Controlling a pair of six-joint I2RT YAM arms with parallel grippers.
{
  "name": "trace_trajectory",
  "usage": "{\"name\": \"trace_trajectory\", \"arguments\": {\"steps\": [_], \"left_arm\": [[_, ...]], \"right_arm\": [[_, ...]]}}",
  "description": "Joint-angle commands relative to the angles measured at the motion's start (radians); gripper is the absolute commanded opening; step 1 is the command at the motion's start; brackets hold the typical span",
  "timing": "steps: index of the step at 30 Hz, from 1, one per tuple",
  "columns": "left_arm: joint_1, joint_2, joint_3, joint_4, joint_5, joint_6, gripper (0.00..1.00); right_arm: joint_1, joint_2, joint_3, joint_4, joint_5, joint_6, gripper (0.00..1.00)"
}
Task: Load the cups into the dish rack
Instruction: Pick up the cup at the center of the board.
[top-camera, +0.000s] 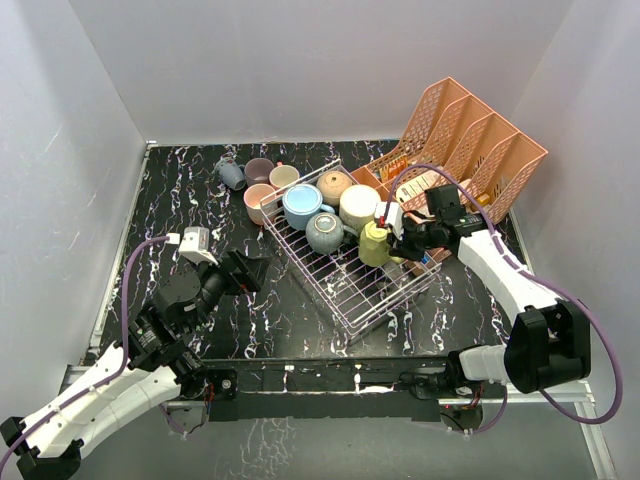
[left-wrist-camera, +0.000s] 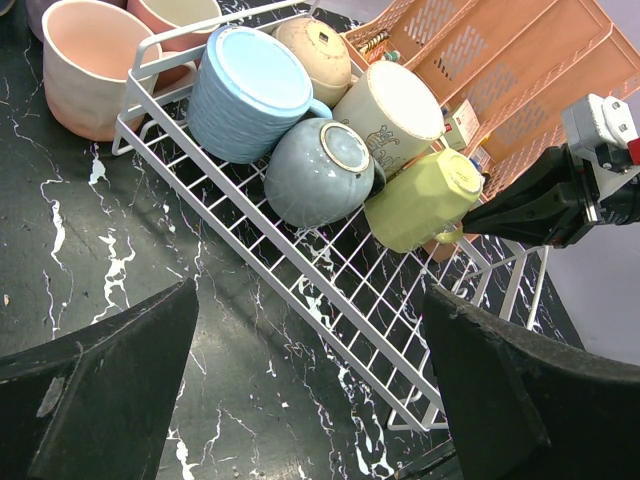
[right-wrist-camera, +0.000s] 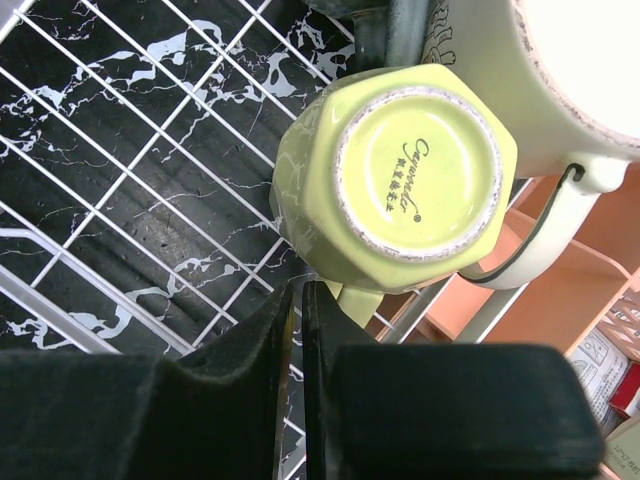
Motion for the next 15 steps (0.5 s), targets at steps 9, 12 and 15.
{"name": "trace_trajectory", "arguments": {"steps": [9,12,15], "left_arm": [[-0.002,-0.018,0.033,-0.001,-0.005,0.005,0.92],[-0.001,-0.018,0.033,-0.001,-0.005,0.004,0.92],[-0.001,-0.017,0.032,0.0,-0.004,0.003,0.92]], "right_arm": [[0.003,0.016,0.001,0.097,0.031,0.05,0.12],[0.002,0.019,0.003,0.114,0.049,0.062,0.12],[0.003,0.025,0.006,0.124,0.065,0.072,0.12]]}}
